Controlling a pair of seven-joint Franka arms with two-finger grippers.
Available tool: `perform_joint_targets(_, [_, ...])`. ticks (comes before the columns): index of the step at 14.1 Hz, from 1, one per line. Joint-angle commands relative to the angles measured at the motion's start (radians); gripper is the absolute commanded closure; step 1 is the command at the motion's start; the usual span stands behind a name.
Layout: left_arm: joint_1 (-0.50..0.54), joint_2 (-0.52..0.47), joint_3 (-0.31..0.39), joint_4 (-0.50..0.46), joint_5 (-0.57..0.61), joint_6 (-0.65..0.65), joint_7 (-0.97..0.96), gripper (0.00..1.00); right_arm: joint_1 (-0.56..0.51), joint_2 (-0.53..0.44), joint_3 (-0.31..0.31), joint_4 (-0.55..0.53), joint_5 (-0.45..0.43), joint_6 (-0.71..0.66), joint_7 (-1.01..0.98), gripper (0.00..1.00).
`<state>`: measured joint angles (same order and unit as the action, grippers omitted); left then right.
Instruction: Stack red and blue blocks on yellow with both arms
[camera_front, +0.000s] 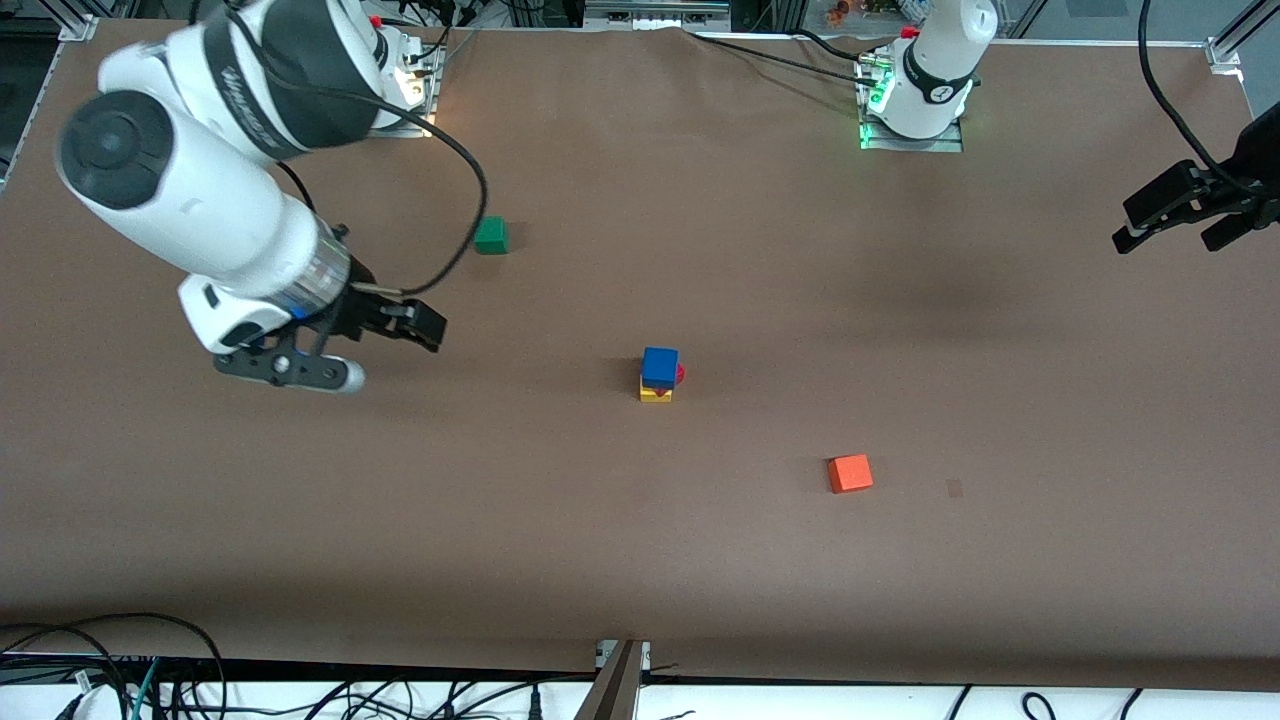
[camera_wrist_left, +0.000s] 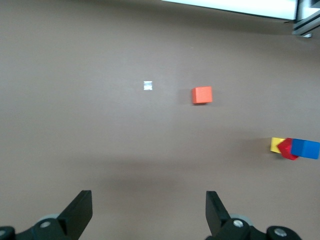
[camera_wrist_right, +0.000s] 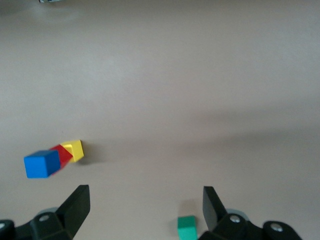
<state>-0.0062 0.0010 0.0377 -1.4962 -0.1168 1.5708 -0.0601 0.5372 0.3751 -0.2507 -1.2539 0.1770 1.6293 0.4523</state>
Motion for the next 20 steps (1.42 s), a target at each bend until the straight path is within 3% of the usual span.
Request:
perform_joint_targets(1, [0.031, 0.008, -0.002, 0.001, -0.04, 0.011, 0.115, 0.0, -0.035, -0.175, 0.013, -0.182, -0.048, 0.006, -0.062, 0.0])
perform_joint_targets(4, [0.031, 0.013, -0.004, 0.004, -0.034, 0.02, 0.109, 0.0, -0.214, -0.292, 0.123, -0.254, -0.06, -0.055, -0.165, 0.0])
perform_joint_targets(6, [0.02, 0.01, -0.013, 0.008, 0.035, 0.014, 0.111, 0.0, -0.307, -0.382, 0.155, -0.35, -0.07, -0.054, -0.265, 0.0])
perform_joint_targets(9, [0.02, 0.007, -0.058, 0.008, 0.112, 0.009, 0.111, 0.0, -0.397, -0.426, 0.163, -0.378, -0.073, -0.084, -0.392, 0.0])
perform_joint_targets(18, [0.019, 0.008, -0.059, 0.013, 0.1, -0.015, 0.069, 0.0, -0.381, -0.407, 0.168, -0.354, -0.116, -0.078, -0.383, 0.0])
perform_joint_targets(20, [-0.026, 0.01, -0.033, 0.013, 0.105, -0.018, 0.071, 0.0, -0.373, -0.406, 0.168, -0.351, -0.128, -0.078, -0.383, 0.0])
